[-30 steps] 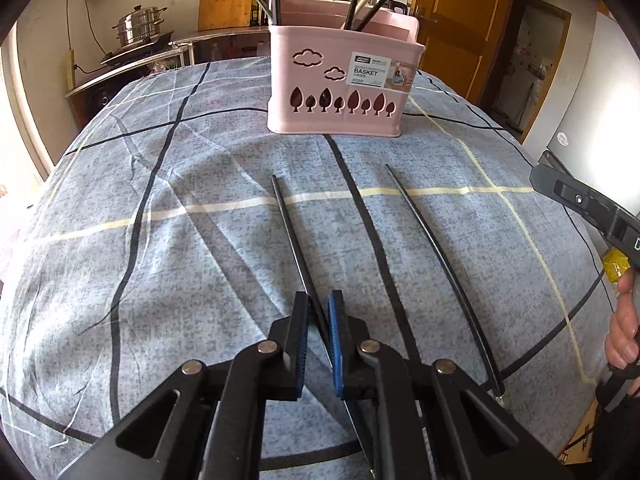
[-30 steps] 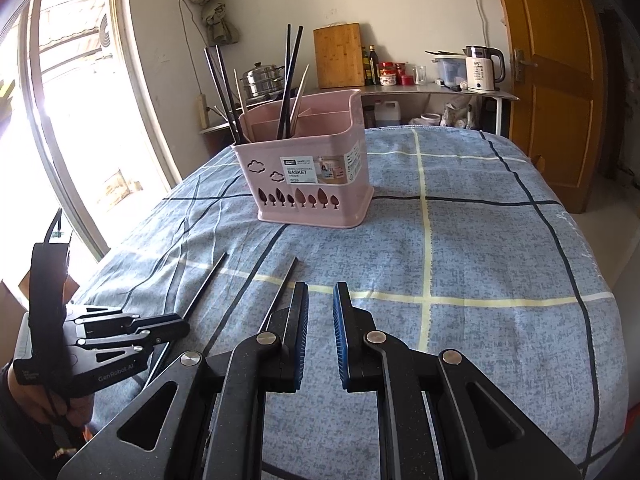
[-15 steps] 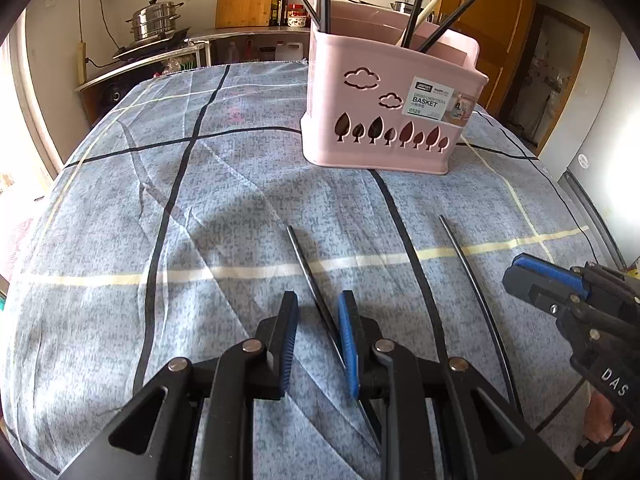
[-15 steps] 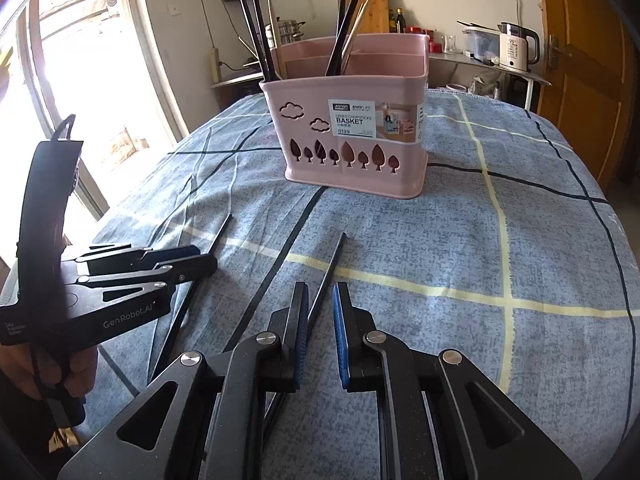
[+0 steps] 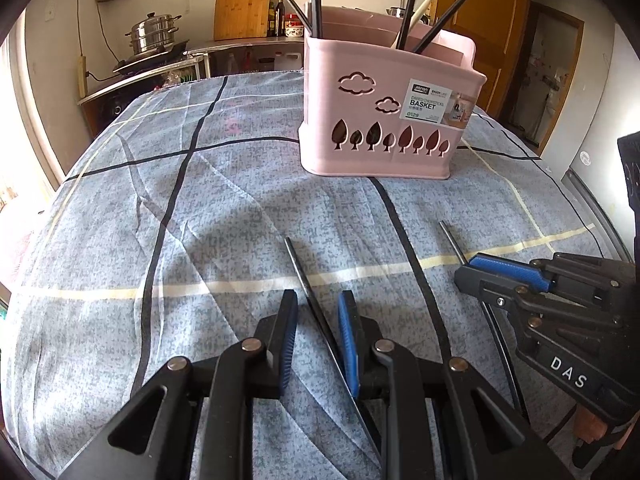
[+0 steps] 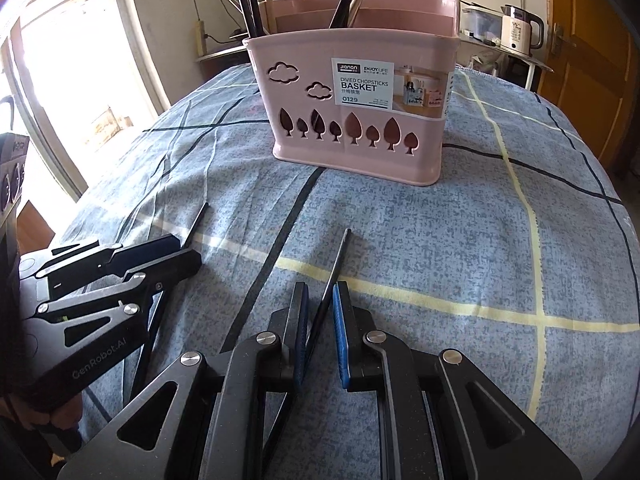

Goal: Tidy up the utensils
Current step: 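Close the left tool on one black chopstick while the right tool grasps the other, then lift the black chopsticks with both tools and carry them over the pink basket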

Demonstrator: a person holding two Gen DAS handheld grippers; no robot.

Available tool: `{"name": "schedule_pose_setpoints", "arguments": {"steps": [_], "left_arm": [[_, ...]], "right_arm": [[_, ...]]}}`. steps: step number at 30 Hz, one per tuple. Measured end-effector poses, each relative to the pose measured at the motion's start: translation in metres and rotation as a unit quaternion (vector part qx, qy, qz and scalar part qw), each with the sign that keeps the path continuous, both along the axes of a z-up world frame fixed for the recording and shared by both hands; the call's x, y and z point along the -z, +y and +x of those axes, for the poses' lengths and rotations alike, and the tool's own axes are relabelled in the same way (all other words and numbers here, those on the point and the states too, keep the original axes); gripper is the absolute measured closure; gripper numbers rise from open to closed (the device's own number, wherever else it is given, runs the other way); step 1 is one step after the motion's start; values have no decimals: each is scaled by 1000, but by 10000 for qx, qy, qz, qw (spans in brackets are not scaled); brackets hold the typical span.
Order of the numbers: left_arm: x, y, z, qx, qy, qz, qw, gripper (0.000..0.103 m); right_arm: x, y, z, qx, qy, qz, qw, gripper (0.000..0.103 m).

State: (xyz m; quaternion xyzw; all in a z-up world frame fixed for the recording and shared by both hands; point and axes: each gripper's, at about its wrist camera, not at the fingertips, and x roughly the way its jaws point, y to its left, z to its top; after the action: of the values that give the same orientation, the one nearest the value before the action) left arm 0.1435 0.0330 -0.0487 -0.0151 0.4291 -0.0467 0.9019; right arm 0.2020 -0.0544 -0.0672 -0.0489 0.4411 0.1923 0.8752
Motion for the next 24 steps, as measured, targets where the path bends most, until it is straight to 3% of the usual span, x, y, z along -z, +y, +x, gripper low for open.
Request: {"name": "schedule_pose_setpoints", "arguments": {"steps": [7, 12, 24], "left_arm": [[-3, -1, -2, 57, 114, -167, 9998, 93], [-13, -5, -11, 200, 48, -333, 9992, 95], [-99, 1, -27, 378, -885, -670, 9931, 98]], "right_arm": [[-3, -7, 2, 23, 108, 228, 9997, 96], [-27, -14, -8, -27, -197, 444, 9988, 96], [-103, -37, -25, 76, -1135, 945, 9890, 98]]}}
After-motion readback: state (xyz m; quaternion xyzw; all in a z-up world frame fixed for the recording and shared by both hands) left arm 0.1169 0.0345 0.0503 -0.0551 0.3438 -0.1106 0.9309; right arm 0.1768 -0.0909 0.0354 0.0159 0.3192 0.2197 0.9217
